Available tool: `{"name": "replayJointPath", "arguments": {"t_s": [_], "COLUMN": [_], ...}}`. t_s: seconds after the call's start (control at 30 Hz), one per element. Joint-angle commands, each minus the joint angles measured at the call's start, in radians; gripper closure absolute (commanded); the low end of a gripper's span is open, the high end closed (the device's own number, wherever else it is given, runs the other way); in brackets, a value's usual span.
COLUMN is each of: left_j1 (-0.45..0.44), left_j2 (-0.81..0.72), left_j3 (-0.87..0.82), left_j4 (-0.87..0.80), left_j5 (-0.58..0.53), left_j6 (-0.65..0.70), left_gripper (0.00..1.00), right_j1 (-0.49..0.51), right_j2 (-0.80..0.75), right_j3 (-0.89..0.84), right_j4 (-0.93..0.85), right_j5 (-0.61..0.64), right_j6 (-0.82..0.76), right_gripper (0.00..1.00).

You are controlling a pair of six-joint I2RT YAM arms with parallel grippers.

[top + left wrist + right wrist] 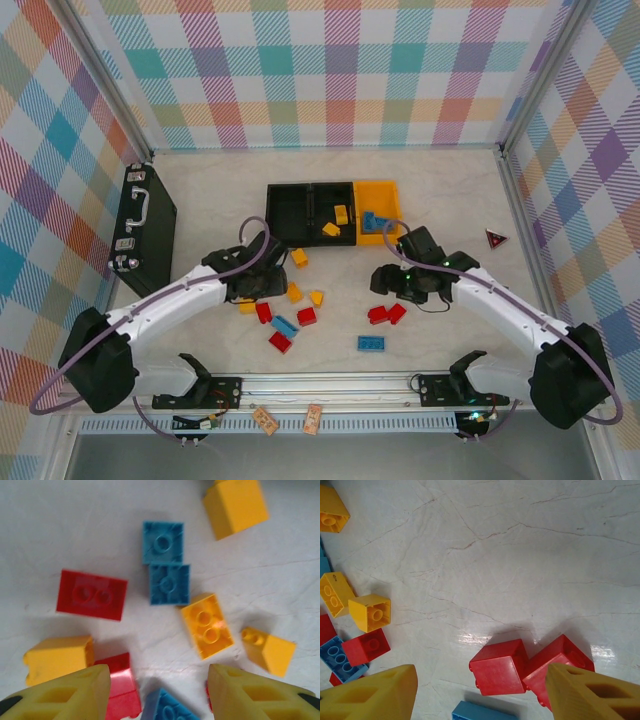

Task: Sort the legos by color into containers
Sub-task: Pick up the lego from the middle-left of the table.

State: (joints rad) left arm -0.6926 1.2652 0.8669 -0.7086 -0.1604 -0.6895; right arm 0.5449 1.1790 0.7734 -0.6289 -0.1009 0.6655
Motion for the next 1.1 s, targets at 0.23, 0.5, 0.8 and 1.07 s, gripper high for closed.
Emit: {"name": "replayJointPath", "arguments": {"t_s": [0.23, 0.5, 0.8, 1.07], "left_j1": [-0.029, -0.036, -0.047, -0.058], "left_j2": [-0.072, 0.031, 0.135, 0.130], "left_j3": [-0.140, -0.160, -0.144, -0.094], "left_j4": [-0.042, 0.041, 0.072, 0.019], "left_j5": [-0.015, 0.008, -0.009, -0.040], "left_j6": [-0.263, -0.286, -0.279, -0.246], "left_gripper": [0.40, 0.39, 0.51, 0.71], "right_j1": [0.020, 0.020, 0.020, 0.020], "right_j2": [0.048, 0.042, 0.043, 0.045], "right_j3": [-0.003, -0.015, -0.018, -0.018], "right_j4": [0.041, 0.049, 0.051, 0.058], "right_j5": [-0.007, -0.001, 0.003, -0.003], "right_j6": [0.014, 0.016, 0.015, 0.015], "right_gripper": [0.32, 0.32, 0.32, 0.32]}}
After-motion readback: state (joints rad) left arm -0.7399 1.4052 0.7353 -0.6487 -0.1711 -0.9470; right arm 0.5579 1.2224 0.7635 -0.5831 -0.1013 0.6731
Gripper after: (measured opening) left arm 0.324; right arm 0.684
